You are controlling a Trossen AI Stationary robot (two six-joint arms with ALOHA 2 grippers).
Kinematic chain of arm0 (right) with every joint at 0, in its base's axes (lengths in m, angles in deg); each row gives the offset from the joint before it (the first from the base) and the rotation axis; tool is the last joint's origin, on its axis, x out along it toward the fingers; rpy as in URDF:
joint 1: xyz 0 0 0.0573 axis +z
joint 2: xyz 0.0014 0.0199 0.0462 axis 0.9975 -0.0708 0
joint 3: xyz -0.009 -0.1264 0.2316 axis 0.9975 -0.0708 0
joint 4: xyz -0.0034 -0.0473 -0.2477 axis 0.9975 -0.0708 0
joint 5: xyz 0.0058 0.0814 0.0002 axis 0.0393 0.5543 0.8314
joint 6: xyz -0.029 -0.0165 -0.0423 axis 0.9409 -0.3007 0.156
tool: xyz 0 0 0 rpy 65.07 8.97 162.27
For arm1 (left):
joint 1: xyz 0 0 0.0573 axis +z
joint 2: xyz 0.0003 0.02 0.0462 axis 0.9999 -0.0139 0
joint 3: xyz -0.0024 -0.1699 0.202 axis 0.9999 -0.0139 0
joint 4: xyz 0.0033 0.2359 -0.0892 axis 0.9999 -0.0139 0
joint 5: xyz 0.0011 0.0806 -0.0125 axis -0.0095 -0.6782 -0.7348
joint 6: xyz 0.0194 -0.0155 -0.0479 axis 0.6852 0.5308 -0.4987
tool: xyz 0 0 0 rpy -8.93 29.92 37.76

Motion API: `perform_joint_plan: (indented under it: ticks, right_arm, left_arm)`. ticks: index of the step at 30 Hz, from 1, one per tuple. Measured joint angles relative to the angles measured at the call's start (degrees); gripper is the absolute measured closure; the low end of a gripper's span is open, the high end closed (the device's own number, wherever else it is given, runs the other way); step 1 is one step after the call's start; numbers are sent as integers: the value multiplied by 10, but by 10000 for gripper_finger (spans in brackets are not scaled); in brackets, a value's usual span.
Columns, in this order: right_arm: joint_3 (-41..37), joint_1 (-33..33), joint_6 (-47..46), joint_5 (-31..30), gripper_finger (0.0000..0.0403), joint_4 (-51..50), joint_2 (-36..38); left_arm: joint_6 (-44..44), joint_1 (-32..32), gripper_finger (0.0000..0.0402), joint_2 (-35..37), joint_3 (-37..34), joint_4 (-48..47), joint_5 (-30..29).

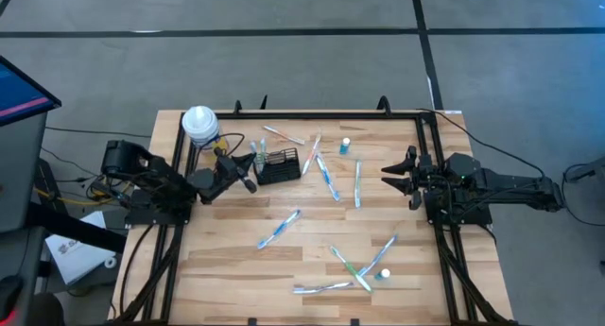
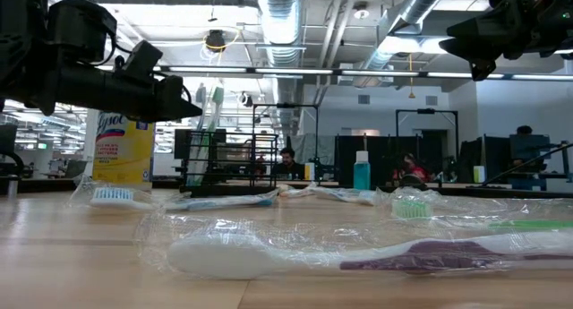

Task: Pick & Place toothbrushing station
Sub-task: Put the blue toothbrush into the mesh organizer

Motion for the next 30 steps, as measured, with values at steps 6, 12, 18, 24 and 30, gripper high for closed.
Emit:
perform_joint_plan:
  ticks: [6, 12, 18, 24, 30]
  right_arm:
    - [0, 0, 0, 0, 272, 0, 0]
    - [0, 0, 0, 0, 272, 0, 0]
    - [0, 0, -1, 0, 272, 0, 0]
    - [0, 0, -1, 0, 272, 0, 0]
    - [0, 0, -1, 0, 272, 0, 0]
  left_arm:
    - [0, 0, 399, 1, 0, 0, 0]
    - [1, 0, 400, 1, 0, 1, -1]
    - [0, 0, 400, 2, 0, 10, -17]
    - [-9, 0, 392, 2, 0, 11, -31]
    - [-30, 0, 347, 2, 0, 10, -30]
